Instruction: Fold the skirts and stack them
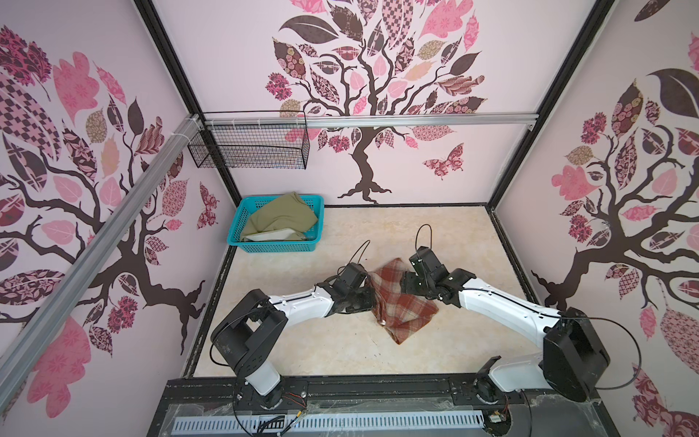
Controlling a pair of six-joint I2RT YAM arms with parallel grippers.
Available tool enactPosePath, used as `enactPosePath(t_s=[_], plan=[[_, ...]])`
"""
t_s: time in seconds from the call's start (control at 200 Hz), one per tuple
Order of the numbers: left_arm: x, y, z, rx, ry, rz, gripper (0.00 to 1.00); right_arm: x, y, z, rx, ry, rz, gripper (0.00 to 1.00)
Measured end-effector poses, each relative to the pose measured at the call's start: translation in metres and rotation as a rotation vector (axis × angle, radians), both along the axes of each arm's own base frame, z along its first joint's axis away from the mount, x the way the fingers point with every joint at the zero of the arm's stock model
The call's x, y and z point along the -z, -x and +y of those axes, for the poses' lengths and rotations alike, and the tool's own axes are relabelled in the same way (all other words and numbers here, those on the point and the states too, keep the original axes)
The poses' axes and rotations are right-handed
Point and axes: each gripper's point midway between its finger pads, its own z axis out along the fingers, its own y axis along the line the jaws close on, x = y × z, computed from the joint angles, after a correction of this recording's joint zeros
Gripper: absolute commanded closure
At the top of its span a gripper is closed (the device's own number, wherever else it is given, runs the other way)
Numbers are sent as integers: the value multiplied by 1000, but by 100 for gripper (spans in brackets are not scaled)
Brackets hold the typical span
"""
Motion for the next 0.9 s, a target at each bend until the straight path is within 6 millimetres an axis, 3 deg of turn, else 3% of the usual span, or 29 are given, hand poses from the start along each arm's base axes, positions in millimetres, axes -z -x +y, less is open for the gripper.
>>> enactPosePath(t_s=[0.125, 0.235, 0.455, 0.695, 0.895], plan=[[-2, 0, -3, 5, 16, 1, 100, 22, 2, -33, 67, 42, 45, 30], [0, 0, -5, 6, 22, 7, 100, 35, 5, -48, 99, 54, 71, 30], [12, 2, -5, 6, 11, 38, 100, 45, 13, -36, 60, -15, 98, 36], [13, 2, -5, 4, 11, 39, 100, 62, 34, -29, 54, -91, 149, 41], [12, 1, -5, 3, 12, 38, 100, 45, 36, -23, 29, -77, 127, 35]])
